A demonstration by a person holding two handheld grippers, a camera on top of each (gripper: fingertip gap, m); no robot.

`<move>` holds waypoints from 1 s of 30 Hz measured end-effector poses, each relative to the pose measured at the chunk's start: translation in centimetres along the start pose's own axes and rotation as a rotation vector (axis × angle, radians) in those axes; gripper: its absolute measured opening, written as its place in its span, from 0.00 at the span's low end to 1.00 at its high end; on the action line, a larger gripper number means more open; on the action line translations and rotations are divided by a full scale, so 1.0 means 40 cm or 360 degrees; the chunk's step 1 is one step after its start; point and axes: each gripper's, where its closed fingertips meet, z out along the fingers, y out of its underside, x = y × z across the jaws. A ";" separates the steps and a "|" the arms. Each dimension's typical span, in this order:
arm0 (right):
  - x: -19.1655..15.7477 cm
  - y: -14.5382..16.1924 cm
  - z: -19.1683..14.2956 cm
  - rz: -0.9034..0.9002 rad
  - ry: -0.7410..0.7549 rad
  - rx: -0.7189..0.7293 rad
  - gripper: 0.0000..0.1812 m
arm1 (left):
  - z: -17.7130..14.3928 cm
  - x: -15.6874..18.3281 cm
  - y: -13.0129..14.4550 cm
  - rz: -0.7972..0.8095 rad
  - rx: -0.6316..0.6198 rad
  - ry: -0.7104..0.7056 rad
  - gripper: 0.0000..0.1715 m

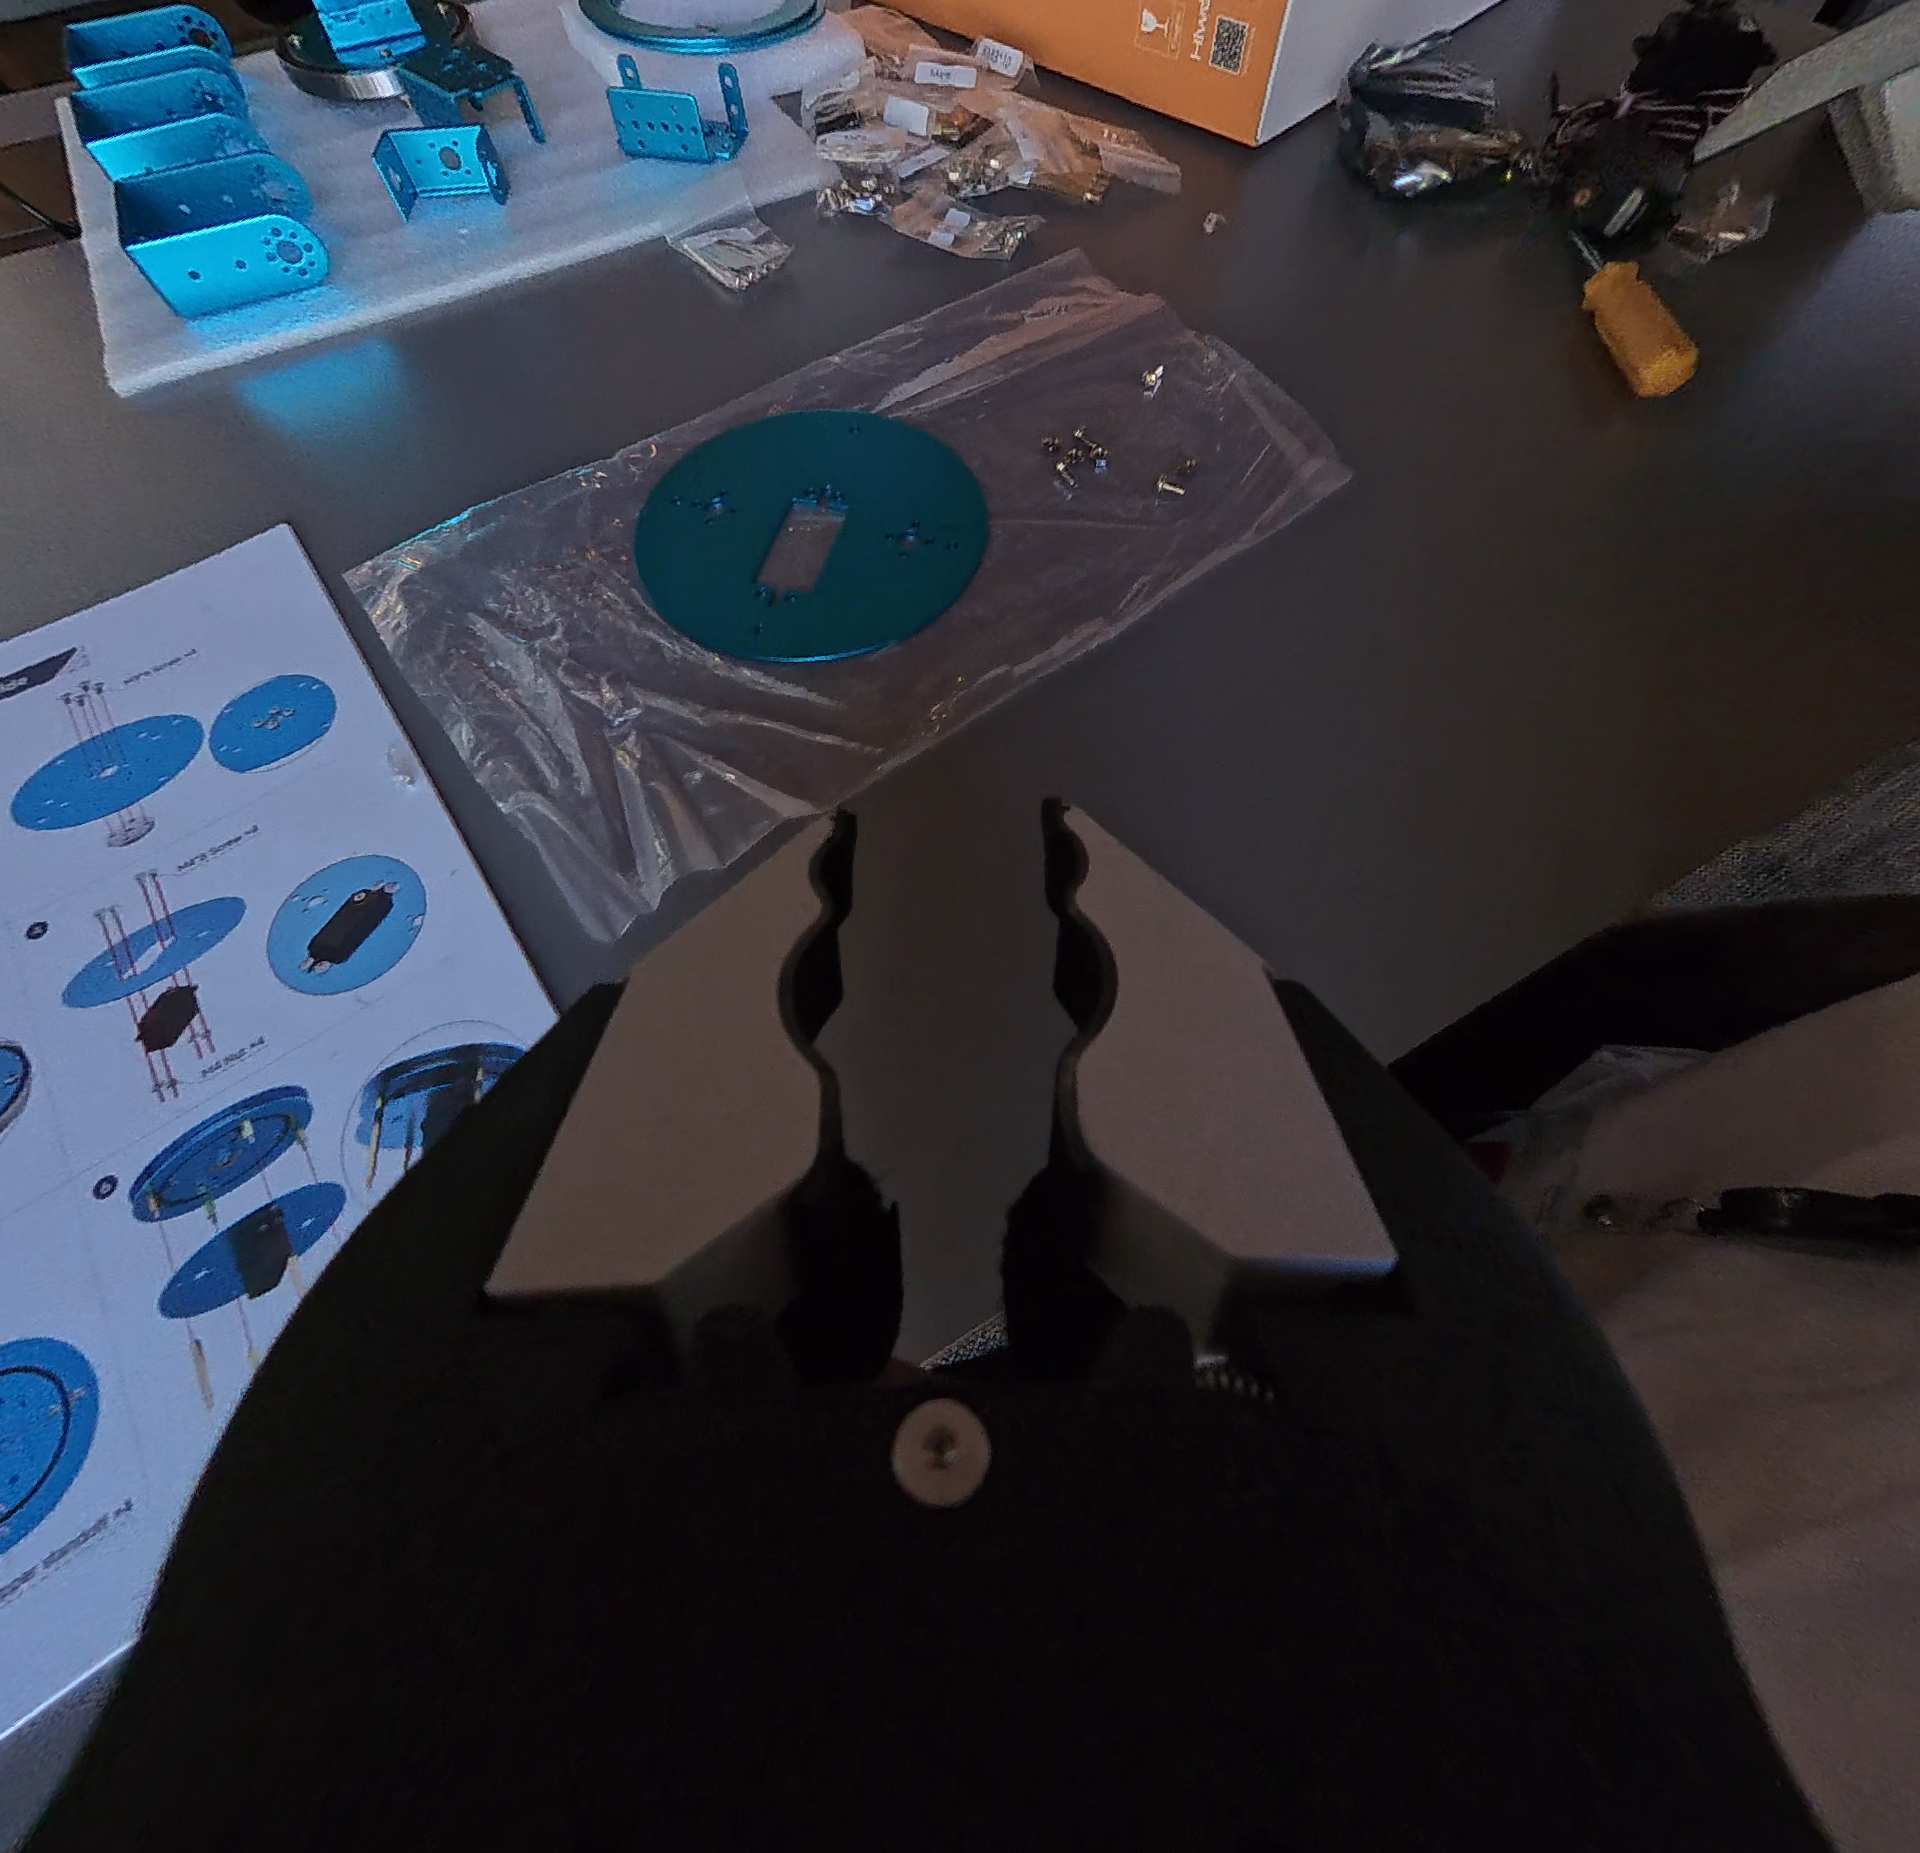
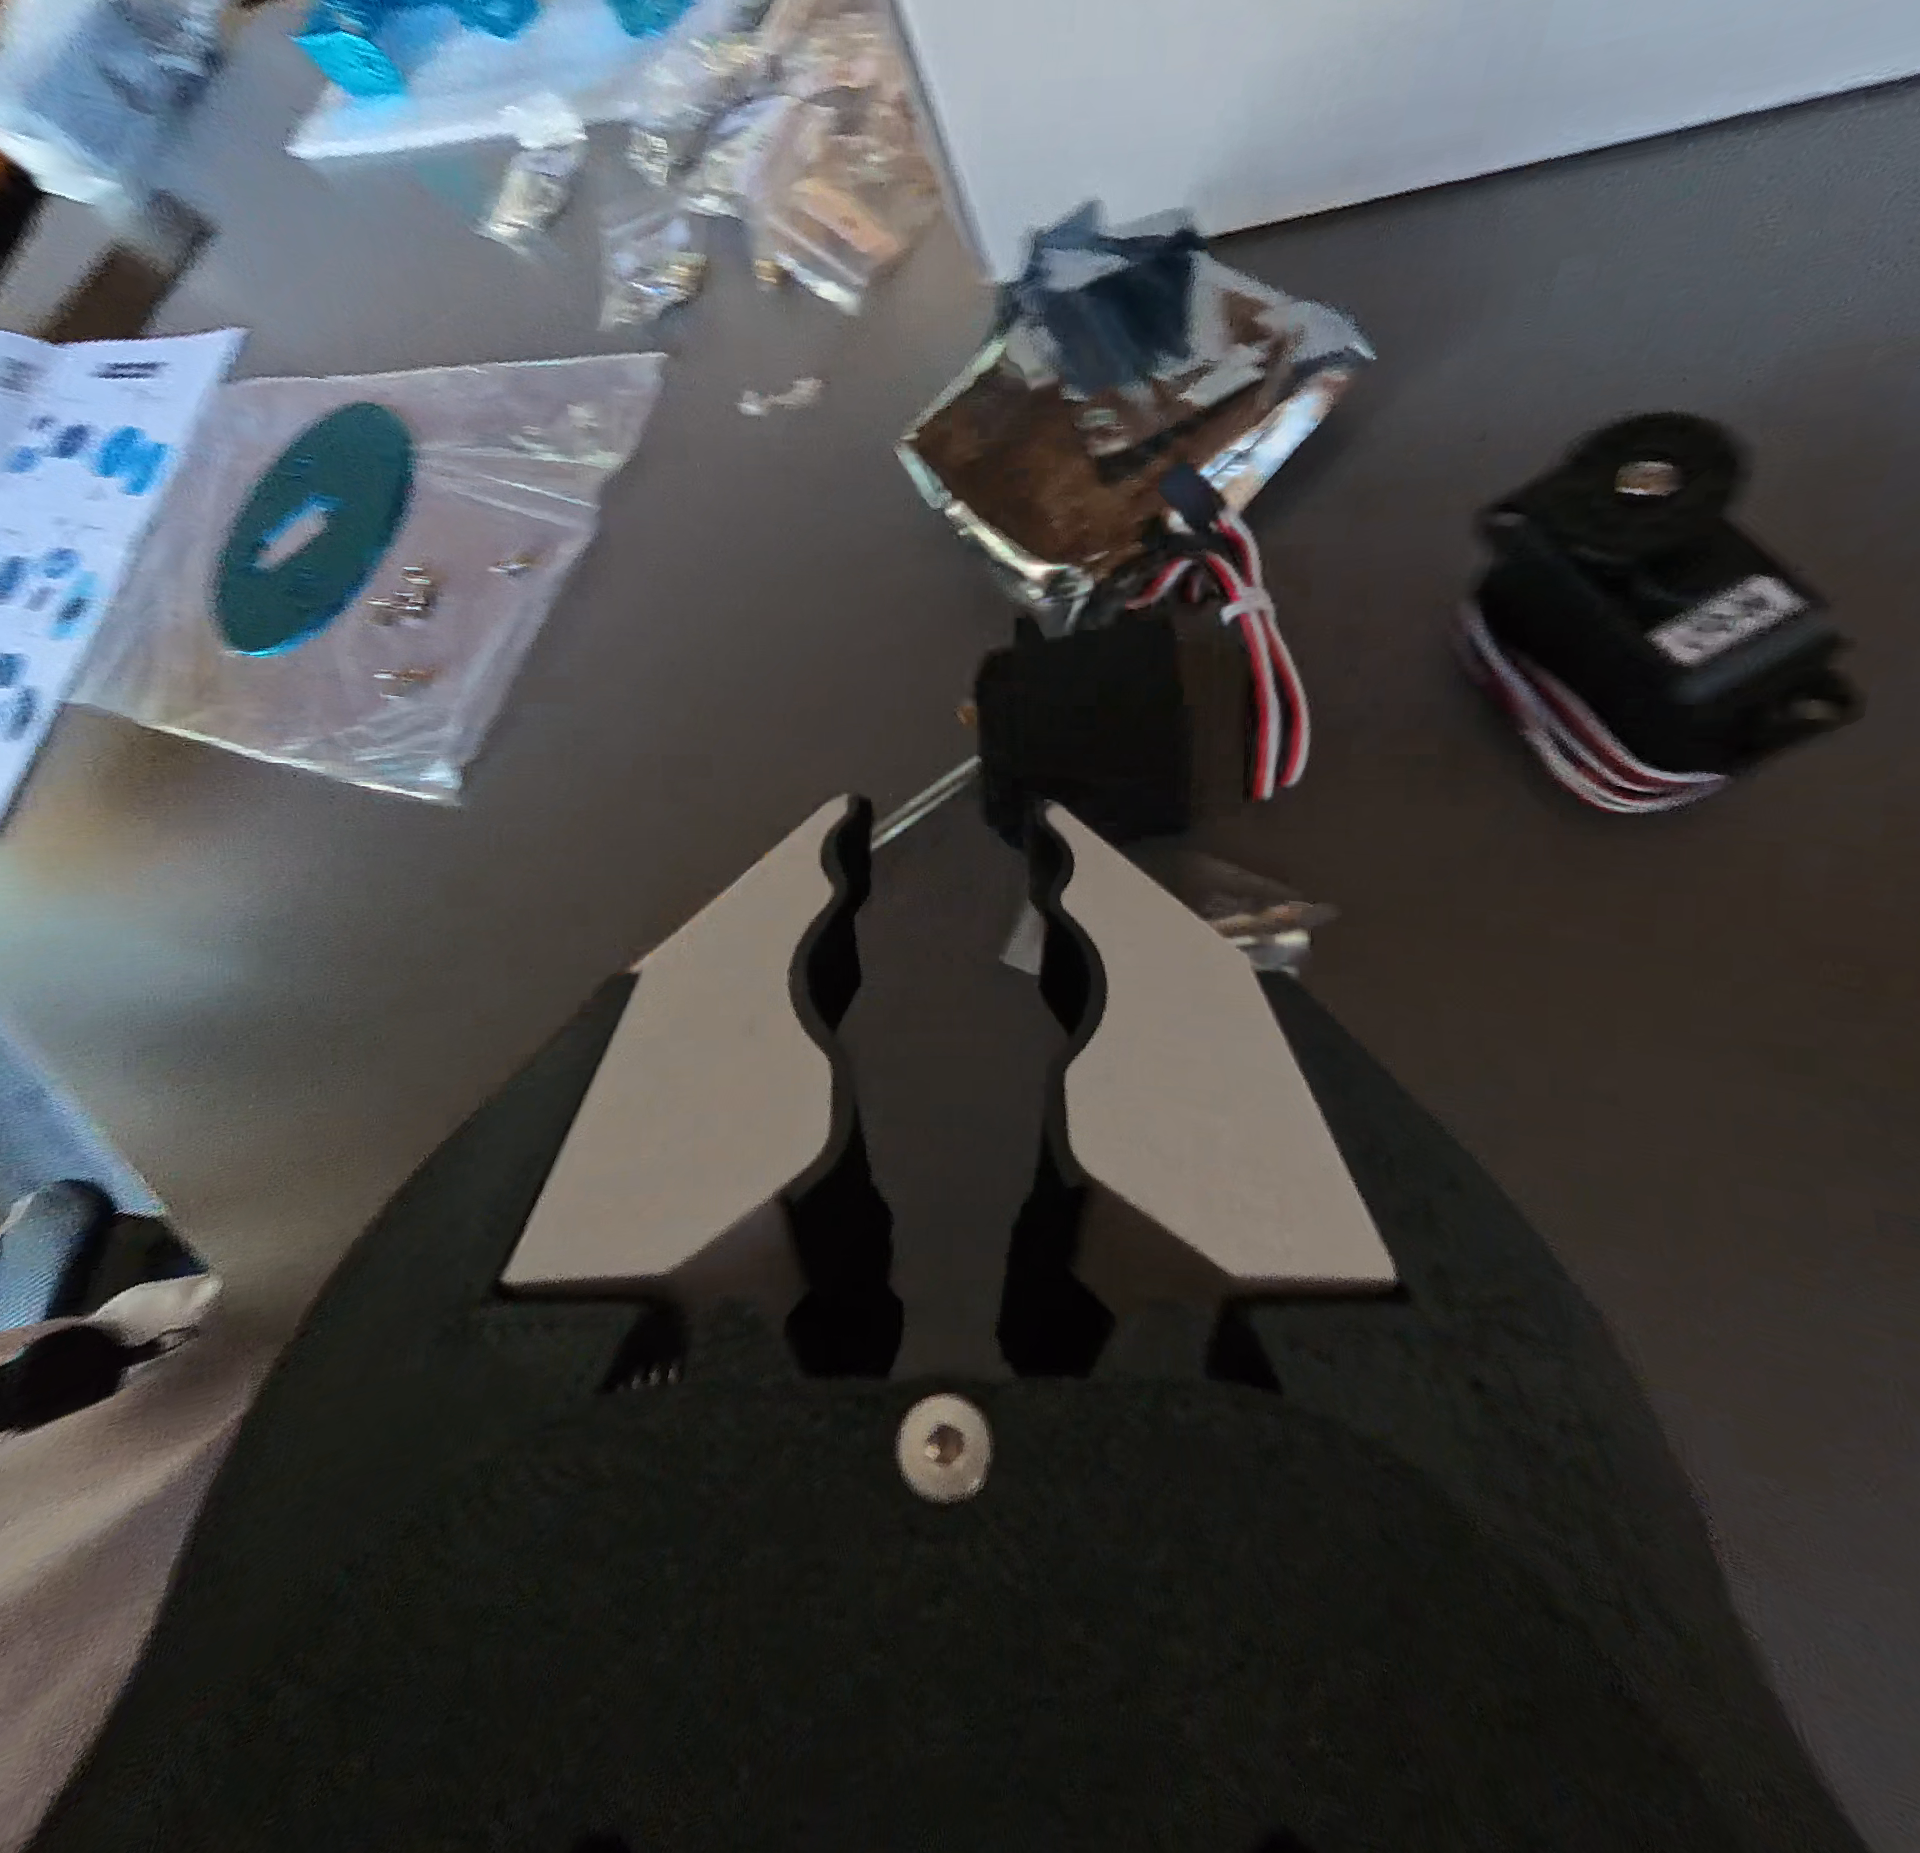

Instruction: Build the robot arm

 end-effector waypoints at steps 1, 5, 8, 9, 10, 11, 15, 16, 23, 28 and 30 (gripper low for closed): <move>-0.008 -0.001 0.002 -0.0003 -0.0016 -0.0005 0.17 | -0.003 -0.002 0.003 0.0000 0.0002 -0.0002 0.21; 0.011 -0.022 -0.017 -0.0330 0.0089 -0.0072 0.21 | -0.021 -0.014 0.011 -0.0016 0.0018 -0.0016 0.21; 0.014 -0.075 -0.029 -0.0828 0.0079 -0.0082 0.23 | -0.029 -0.020 0.018 -0.0030 0.0025 -0.0019 0.21; 0.016 -0.070 -0.023 -0.0998 0.0048 -0.0190 0.28 | -0.030 -0.021 0.021 -0.0029 0.0023 -0.0017 0.21; 0.013 -0.052 -0.020 -0.1172 -0.0025 -0.0350 0.30 | -0.030 -0.020 0.024 -0.0024 0.0015 -0.0014 0.21; 0.011 -0.035 -0.018 -0.1330 -0.0118 -0.0469 0.29 | -0.031 -0.021 0.029 -0.0010 0.0000 -0.0015 0.21; 0.024 -0.044 -0.008 -0.1802 -0.0309 -0.0728 0.25 | -0.039 -0.034 0.042 0.0045 -0.0060 -0.0051 0.21; 0.037 -0.043 0.000 -0.1881 -0.0322 -0.0830 0.27 | -0.042 -0.037 0.043 0.0055 -0.0071 -0.0065 0.21; 0.082 -0.017 0.036 -0.2145 -0.0483 -0.1265 0.28 | -0.072 -0.026 0.048 0.0059 -0.0080 -0.0155 0.21; 0.099 0.002 0.064 -0.2224 -0.0512 -0.1330 0.25 | -0.069 0.005 0.053 0.0027 -0.0073 -0.0124 0.21; 0.094 0.002 0.068 -0.2184 -0.0515 -0.1315 0.25 | -0.063 0.015 0.047 0.0021 -0.0062 -0.0102 0.21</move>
